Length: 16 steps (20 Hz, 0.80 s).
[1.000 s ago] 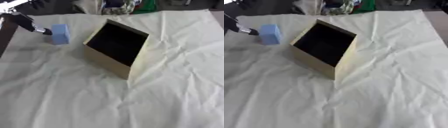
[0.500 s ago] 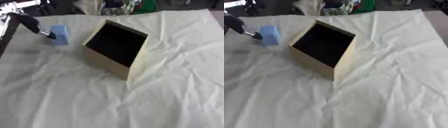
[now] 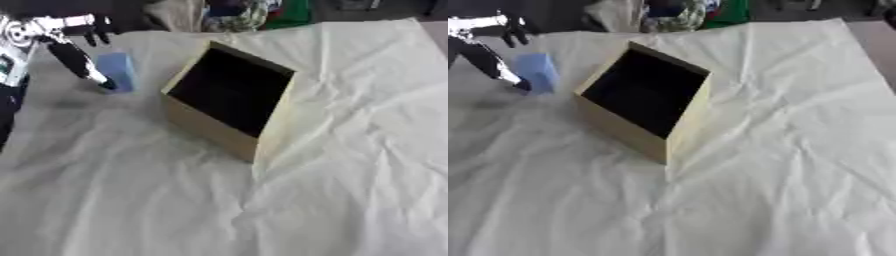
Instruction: Pick up objects on the table and place them in the box.
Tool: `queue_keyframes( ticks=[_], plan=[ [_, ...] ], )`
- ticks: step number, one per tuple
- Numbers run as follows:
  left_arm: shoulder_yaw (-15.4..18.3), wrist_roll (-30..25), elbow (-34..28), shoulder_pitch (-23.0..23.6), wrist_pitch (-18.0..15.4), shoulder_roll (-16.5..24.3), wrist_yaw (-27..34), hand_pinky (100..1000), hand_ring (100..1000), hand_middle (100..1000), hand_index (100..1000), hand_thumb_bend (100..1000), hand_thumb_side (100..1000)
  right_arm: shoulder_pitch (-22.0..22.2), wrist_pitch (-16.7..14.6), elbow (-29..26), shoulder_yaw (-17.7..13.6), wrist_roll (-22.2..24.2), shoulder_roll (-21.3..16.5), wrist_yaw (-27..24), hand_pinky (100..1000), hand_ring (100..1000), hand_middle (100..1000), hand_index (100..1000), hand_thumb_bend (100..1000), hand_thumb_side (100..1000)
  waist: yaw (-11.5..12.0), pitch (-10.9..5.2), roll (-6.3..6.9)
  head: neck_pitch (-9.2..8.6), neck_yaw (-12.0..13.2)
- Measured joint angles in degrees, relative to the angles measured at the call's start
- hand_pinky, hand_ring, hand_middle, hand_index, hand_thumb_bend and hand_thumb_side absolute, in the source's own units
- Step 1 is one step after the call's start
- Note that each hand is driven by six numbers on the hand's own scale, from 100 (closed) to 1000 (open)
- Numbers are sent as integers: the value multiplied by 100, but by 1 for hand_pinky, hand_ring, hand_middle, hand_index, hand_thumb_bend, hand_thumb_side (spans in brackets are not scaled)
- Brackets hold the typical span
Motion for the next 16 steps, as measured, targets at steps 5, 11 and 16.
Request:
queue_keyframes(
  ticks=[5,11,16],
  plan=[
    [0,15,50,0,46,-25,-203,768,817,857,894,690,124,-4,7,-2,-1,-8,2,-4,701,631,626,795,100,414,-22,38,3,-43,25],
    [4,123,90,0,175,-53,-237,736,784,788,864,587,100,-5,16,-5,-3,-17,3,-6,702,630,624,795,100,419,-56,106,3,-87,59],
    [6,362,141,1,438,-78,-433,721,761,740,830,538,100,-7,19,-15,-7,-20,3,-11,702,629,622,794,100,424,-90,154,5,-116,91]
  ],
)
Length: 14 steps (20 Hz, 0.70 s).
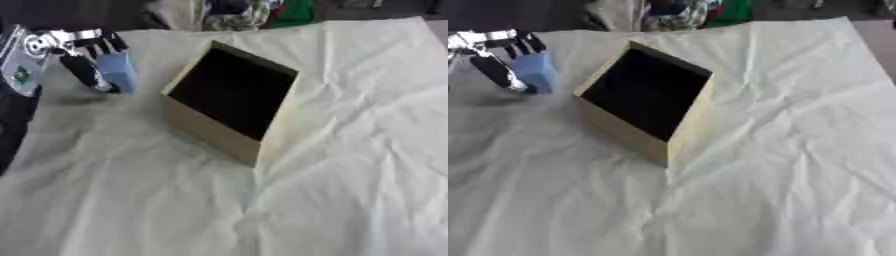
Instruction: Pick up objects on the table and place them in the box.
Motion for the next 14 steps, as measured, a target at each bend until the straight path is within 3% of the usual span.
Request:
queue_keyframes(
  ticks=[14],
  plan=[
    [30,106,51,-1,321,-21,-128,627,653,654,794,403,100,4,22,-21,-36,-34,14,-46,702,629,620,793,100,427,-14,11,8,-18,18]
  ],
)
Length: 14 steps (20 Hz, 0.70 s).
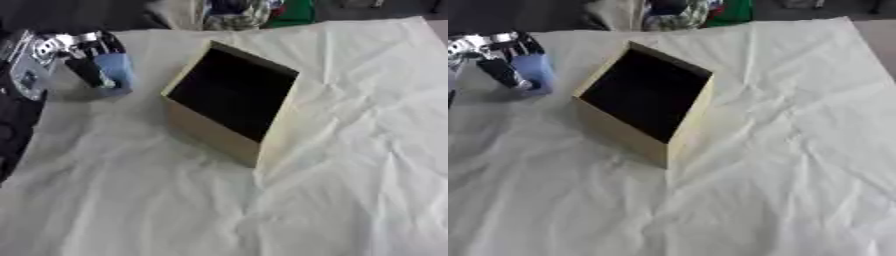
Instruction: Pick up objects on the table and place them in the box.
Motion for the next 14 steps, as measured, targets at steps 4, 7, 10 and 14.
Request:
queue_keyframes(
  ticks=[4,7,10,14],
  plan=[
    [0,37,0,0,45,-2,5,610,622,607,790,411,100,3,0,0,-12,-2,6,-1,703,630,620,792,100,427,2,0,0,0,0],
    [-2,77,-4,0,71,-4,8,600,597,565,783,443,100,6,4,0,-26,-9,35,-1,703,630,620,791,100,425,16,0,0,0,0],
    [-5,149,-15,1,79,-4,7,584,571,521,778,462,100,10,2,0,-28,-15,39,-1,703,631,620,790,100,425,26,0,0,0,1],
    [-6,333,-115,4,72,-5,11,555,541,496,766,475,100,58,1,0,-30,-17,55,-1,704,633,621,790,100,424,50,-7,0,4,1]
  ],
)
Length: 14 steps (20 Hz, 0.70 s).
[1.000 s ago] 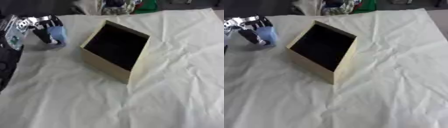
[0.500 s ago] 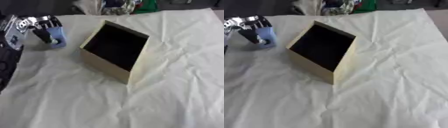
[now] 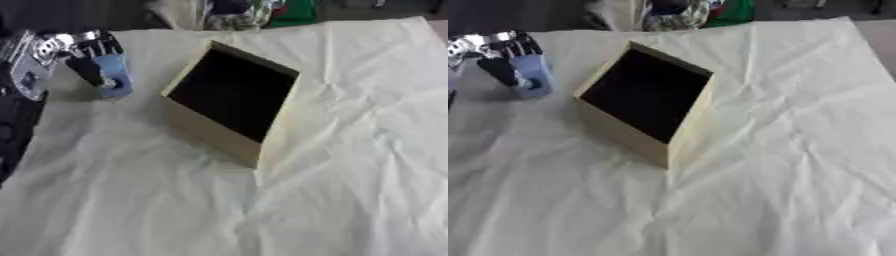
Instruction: Pick up objects on the table and place them in the box.
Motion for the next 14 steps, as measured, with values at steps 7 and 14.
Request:
queue_keyframes(
  ticks=[7,14],
  plan=[
    [-135,142,-355,-8,-111,-51,77,549,532,492,761,455,100,14,2,-1,0,-9,50,0,705,636,623,791,100,416,37,-93,0,53,-5],
    [-351,126,-948,-136,-179,-226,335,533,519,481,749,405,100,45,6,-7,1,-16,93,0,706,637,625,792,100,410,47,-205,0,126,-17]
  ],
)
